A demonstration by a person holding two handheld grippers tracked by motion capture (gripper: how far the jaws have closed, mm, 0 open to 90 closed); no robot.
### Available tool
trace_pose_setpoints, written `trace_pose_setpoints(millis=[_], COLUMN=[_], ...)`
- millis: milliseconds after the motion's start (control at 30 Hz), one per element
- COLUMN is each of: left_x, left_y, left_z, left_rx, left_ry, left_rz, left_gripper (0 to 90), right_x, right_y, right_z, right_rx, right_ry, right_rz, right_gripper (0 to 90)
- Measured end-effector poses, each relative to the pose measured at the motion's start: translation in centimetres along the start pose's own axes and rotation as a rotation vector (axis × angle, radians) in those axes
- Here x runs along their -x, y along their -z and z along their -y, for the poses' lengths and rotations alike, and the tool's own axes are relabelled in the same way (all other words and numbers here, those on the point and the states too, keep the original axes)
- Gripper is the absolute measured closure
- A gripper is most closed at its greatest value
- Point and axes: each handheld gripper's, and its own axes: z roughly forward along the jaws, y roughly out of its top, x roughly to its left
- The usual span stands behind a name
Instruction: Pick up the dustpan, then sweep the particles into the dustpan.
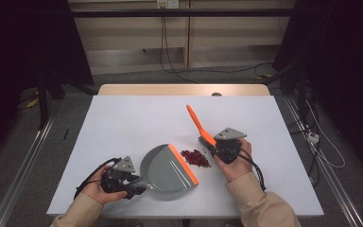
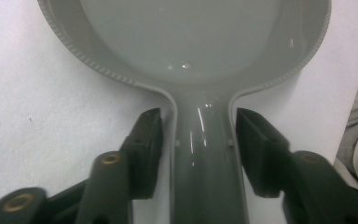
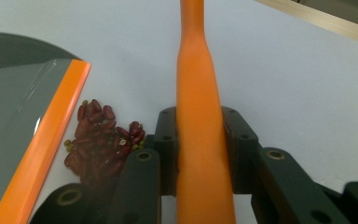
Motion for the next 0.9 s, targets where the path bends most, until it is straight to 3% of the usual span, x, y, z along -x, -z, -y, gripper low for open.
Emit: trace_pose_setpoints(millis=[167, 500, 900], left_x=[0.0, 0.1, -0.1], left_y=[0.4, 0.5, 0.3], left_z=[0.1, -0.2, -0.4], left_rx=[0.017, -0.012, -0.003], left_ry=[0.02, 0.008, 0.008], left_rz=[0.0, -0.025, 0.0], left_gripper=[61.5, 62.5, 62.6], right_x=[-0.2, -0.6, -1.2], right_y=[0.0, 0.0, 0.0], right_z=[0.0, 0.1, 0.1], right_rx=[0.001, 0.004, 0.015], right_ry=[-0.008, -0.02, -0.024], right_rz=[-0.002, 0.01, 0.011], right_gripper=[71.2, 71.2, 71.2])
